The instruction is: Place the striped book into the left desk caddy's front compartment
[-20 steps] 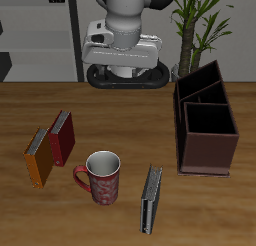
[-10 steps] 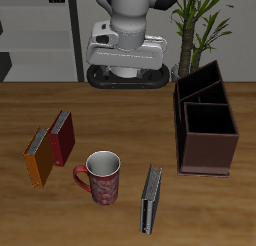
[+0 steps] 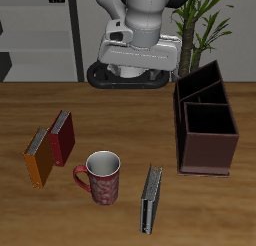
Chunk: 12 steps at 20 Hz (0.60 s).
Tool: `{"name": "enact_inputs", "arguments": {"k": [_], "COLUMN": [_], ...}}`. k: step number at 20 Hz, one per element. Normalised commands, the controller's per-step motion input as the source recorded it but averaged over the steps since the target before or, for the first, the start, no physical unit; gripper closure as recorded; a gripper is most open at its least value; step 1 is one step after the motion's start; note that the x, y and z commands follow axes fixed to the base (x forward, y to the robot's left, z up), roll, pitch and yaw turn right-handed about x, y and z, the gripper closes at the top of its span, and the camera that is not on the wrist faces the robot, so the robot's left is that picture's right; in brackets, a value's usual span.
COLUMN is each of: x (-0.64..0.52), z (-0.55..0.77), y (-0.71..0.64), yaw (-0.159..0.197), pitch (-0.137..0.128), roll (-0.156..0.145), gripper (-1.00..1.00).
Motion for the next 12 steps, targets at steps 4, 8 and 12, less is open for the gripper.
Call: {"name": "enact_inputs", "arguments": {"k": [4,8,12], "x": [0.37,0.30,0.32], "z": [0.06,-0.03,0.00], "y": [0.34,0.24,0.22], "yaw": [0.024,-0.003,0.012], "pitch": [-0.025,0.008,-0.003], "roll": [0.014,0.030,0.035], "gripper": [-1.00,-1.00,-1.00]}}
